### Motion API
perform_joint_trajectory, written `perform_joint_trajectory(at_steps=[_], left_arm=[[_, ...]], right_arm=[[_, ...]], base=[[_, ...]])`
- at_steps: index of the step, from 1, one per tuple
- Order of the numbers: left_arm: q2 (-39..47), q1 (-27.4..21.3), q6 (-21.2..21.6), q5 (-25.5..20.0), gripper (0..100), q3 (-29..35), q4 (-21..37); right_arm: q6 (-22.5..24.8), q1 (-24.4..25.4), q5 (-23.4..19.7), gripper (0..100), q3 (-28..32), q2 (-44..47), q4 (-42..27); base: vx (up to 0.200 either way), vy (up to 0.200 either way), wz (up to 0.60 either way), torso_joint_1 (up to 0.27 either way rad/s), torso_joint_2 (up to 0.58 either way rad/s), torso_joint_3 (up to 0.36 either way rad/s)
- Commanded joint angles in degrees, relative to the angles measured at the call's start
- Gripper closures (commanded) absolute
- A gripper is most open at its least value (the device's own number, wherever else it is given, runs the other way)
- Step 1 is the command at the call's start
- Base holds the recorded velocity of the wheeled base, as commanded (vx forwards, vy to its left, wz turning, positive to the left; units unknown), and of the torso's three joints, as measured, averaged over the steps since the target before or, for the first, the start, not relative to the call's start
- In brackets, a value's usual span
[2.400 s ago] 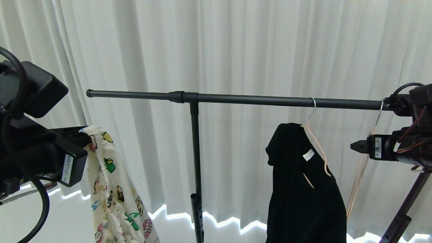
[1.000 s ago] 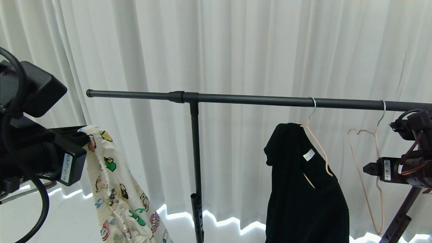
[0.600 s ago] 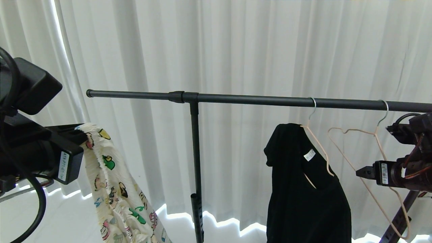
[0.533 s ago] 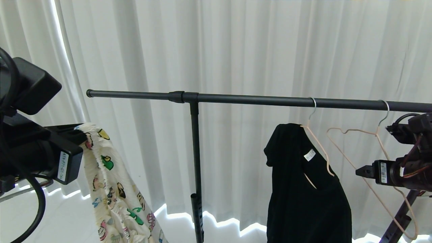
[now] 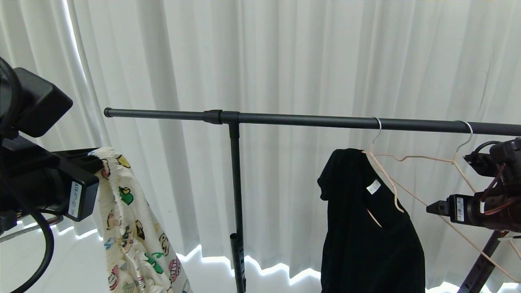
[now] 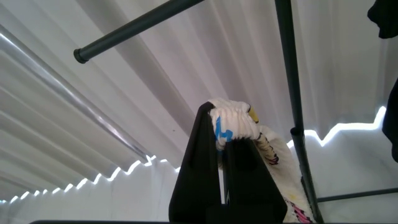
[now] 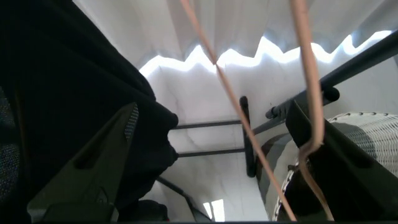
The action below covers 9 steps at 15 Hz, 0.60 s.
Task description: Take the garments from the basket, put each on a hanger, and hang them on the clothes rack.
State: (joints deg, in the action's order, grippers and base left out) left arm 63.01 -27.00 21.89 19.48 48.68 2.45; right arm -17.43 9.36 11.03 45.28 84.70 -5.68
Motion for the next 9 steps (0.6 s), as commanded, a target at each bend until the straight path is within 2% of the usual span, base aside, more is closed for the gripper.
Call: perform_joint_trajectory(at_steps=[1, 9], left_arm=[[0.09, 0.02, -0.01, 0.03, 100, 0.01, -0.08], [0.00, 0.02, -0.10, 0.03, 100, 0.01, -0.08]], right_arm=[[0.03, 0.13, 0.04, 0, -0.01, -0.41, -0.12], [0.03, 1.36, 0.13, 0, -0.01, -1.56, -1.70]], base=[[0.000, 0.000, 0.00, 0.000, 0.00, 0.000], [0.000, 0.000, 0.00, 0.000, 0.00, 0.000]])
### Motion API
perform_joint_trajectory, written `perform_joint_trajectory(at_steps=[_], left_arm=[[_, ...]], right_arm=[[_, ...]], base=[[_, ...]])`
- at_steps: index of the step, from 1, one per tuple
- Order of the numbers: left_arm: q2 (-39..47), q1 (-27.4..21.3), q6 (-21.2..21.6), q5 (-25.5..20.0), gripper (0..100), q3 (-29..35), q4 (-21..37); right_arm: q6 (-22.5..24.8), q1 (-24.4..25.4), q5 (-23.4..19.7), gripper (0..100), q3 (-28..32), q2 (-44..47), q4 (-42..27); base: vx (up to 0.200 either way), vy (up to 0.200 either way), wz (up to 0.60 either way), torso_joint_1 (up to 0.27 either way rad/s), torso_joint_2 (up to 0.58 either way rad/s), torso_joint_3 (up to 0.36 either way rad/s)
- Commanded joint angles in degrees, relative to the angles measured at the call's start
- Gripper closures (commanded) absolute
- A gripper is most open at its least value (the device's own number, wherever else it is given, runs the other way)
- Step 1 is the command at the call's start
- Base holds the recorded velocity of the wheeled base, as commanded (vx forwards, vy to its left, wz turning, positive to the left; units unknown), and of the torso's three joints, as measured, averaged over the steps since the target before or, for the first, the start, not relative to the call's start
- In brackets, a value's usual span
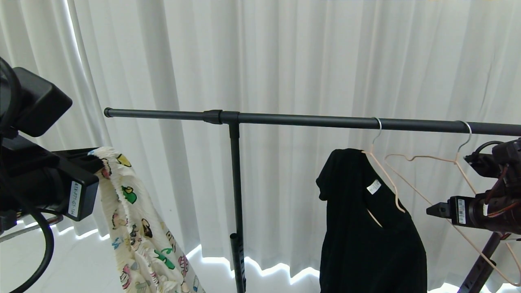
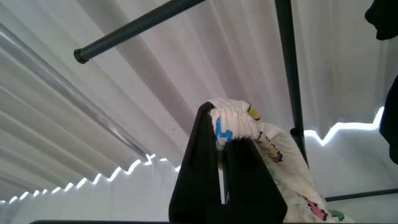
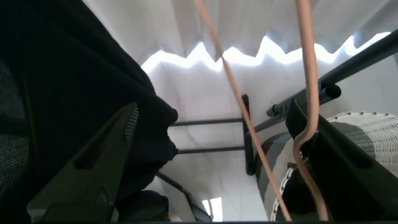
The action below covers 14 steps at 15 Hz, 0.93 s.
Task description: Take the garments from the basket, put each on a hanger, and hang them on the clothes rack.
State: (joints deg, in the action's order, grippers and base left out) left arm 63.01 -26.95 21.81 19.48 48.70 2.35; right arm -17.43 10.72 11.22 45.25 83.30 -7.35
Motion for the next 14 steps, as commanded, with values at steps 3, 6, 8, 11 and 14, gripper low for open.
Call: perform_joint_trajectory(at_steps=[3, 6, 8, 11, 14], left_arm=[[0.00, -0.03, -0.01, 0.03, 100, -0.01, 0.02], [0.00, -0.03, -0.01, 0.03, 100, -0.01, 0.02], [0.09, -0.03, -0.01, 0.03, 100, 0.08, 0.02], [0.09, 0.06, -0.10, 0.03, 100, 0.08, 0.02], [0.18, 0.06, -0.19, 0.03, 100, -0.01, 0.02]], right_arm=[[0.21, -0.08, 0.30, 0, -0.08, 1.16, 0.32], [1.17, -0.26, 0.47, 0, -0.08, 2.92, 2.43], [1.26, -0.26, 1.27, 100, -0.43, 3.98, 3.57], [1.26, -0.26, 1.62, 100, -0.34, 4.59, 3.75], [1.26, -0.17, 1.53, 100, -0.34, 4.33, 3.75]], base=[[0.000, 0.000, 0.00, 0.000, 0.00, 0.000], [0.000, 0.000, 0.00, 0.000, 0.00, 0.000], [0.000, 0.000, 0.00, 0.000, 0.00, 0.000], [0.000, 0.000, 0.00, 0.000, 0.00, 0.000], [0.000, 0.000, 0.00, 0.000, 0.00, 0.000]])
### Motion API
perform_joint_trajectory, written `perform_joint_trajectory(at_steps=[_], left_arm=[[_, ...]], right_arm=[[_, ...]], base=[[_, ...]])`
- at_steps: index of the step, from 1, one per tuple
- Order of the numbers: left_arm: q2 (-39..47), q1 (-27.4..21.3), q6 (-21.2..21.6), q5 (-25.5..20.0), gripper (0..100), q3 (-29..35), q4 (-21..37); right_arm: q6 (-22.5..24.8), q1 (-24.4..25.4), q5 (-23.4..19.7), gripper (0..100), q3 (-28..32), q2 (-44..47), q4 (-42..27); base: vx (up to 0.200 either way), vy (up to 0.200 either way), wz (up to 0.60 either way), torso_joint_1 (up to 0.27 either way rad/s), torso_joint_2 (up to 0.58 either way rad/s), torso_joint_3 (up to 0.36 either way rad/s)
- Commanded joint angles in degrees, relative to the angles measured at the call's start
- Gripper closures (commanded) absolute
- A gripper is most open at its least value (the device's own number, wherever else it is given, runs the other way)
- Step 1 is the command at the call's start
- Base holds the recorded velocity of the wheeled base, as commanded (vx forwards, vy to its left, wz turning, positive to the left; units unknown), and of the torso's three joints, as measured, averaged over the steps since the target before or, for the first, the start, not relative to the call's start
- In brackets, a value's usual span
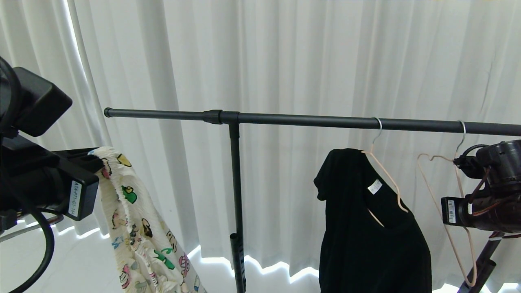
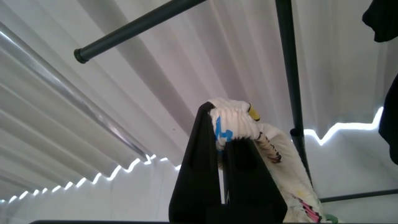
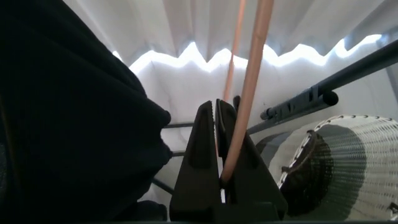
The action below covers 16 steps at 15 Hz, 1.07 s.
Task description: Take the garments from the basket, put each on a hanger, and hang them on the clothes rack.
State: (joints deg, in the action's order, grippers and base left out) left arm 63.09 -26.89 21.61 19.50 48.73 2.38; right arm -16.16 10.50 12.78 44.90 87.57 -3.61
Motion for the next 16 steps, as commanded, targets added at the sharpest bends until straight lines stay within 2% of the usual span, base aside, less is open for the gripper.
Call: perform_joint_trajectory(at_steps=[1, 3, 8, 11, 14, 16], left_arm=[[0.11, -0.09, 0.01, 0.01, 100, -0.03, 0.00], [0.19, -0.09, 0.01, 0.01, 100, -0.03, 0.00], [0.02, -0.09, 0.01, 0.01, 100, 0.05, 0.00], [-0.24, -0.09, 0.01, -0.08, 100, 0.05, -0.09], [0.11, -0.09, 0.10, -0.08, 100, -0.30, -3.17], [0.11, -0.18, 0.10, -0.08, 100, -0.39, -3.17]], right_arm=[[-0.01, 0.05, -0.03, 100, 0.01, -0.11, 0.00], [-0.01, 0.23, -0.30, 100, 0.01, -1.26, 0.00], [4.56, 0.58, -0.56, 100, -0.86, -6.00, 1.76], [9.75, 0.58, -1.70, 100, -7.72, -8.55, 12.13], [14.14, 0.58, -3.81, 100, -13.70, -10.92, 20.92], [14.93, 0.58, -3.90, 100, -15.28, -12.15, 23.91]], base=[[0.000, 0.000, 0.00, 0.000, 0.00, 0.000], [0.000, 0.000, 0.00, 0.000, 0.00, 0.000], [0.000, 0.000, 0.00, 0.000, 0.00, 0.000], [0.000, 0.000, 0.00, 0.000, 0.00, 0.000], [0.000, 0.000, 0.00, 0.000, 0.00, 0.000], [0.000, 0.000, 0.00, 0.000, 0.00, 0.000]])
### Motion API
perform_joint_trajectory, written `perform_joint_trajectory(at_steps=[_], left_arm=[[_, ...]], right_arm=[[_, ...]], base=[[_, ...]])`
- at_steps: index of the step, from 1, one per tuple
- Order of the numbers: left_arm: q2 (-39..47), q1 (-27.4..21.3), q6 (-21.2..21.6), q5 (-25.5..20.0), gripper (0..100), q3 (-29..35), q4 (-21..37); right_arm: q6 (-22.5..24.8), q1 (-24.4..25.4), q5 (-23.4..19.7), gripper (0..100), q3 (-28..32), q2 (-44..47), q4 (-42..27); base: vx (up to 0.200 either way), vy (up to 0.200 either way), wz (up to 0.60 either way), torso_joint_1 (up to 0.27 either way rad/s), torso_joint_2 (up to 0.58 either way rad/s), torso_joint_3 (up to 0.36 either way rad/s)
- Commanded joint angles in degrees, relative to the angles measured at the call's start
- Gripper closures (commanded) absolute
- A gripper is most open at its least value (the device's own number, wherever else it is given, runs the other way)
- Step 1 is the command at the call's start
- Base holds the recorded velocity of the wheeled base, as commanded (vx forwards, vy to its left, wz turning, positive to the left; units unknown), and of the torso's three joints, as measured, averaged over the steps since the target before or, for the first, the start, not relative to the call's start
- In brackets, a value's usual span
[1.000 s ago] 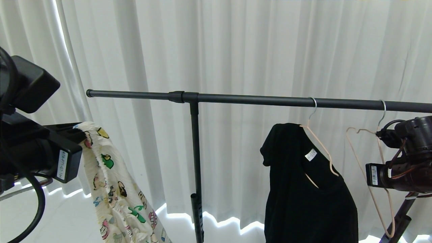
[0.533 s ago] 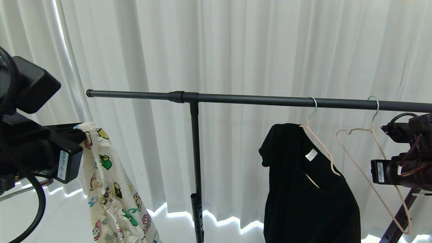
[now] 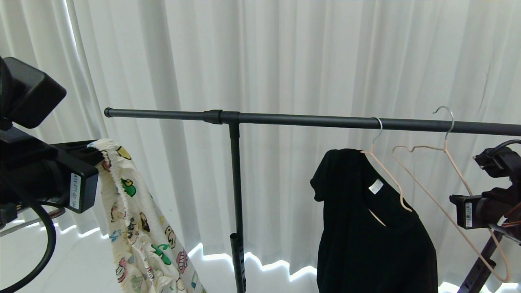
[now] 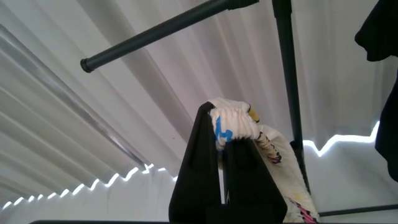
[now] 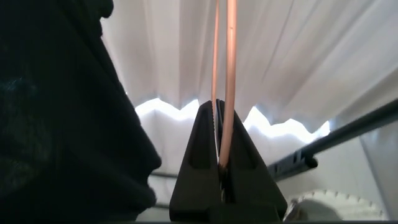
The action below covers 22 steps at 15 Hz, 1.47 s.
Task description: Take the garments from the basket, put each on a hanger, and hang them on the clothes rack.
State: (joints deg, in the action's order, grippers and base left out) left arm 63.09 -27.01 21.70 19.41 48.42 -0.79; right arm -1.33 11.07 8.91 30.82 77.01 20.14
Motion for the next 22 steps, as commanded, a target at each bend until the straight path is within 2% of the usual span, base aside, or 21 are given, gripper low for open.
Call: perform_joint_trajectory(at_steps=[1, 3, 8, 19, 22], left_arm=[[0.11, -0.06, 0.01, 0.02, 100, -0.17, 0.00], [0.02, -0.06, 0.01, 0.02, 100, -0.26, 0.00], [0.19, 0.03, 0.10, 0.10, 100, -0.26, 0.00], [0.63, 0.03, 0.10, 0.10, 100, -0.26, 0.00], [0.81, -0.14, 0.01, -0.07, 100, -0.52, 0.00]], right_arm=[[0.01, 0.01, -0.03, 100, -1.81, -2.13, 1.39], [-0.25, -0.08, -0.12, 100, -3.48, -2.92, 4.73], [0.10, -0.08, -1.88, 100, -4.63, -6.43, 5.17], [0.27, -0.08, -2.14, 100, -4.89, -9.16, 4.21], [0.45, 0.01, -6.01, 100, -4.36, -11.27, 4.03]], base=[[0.000, 0.000, 0.00, 0.000, 0.00, 0.000], [0.000, 0.000, 0.00, 0.000, 0.00, 0.000], [0.000, 0.000, 0.00, 0.000, 0.00, 0.000], [-0.200, 0.000, 0.00, 0.001, 0.00, 0.004], [-0.133, 0.000, 0.00, 0.002, 0.00, 0.003]])
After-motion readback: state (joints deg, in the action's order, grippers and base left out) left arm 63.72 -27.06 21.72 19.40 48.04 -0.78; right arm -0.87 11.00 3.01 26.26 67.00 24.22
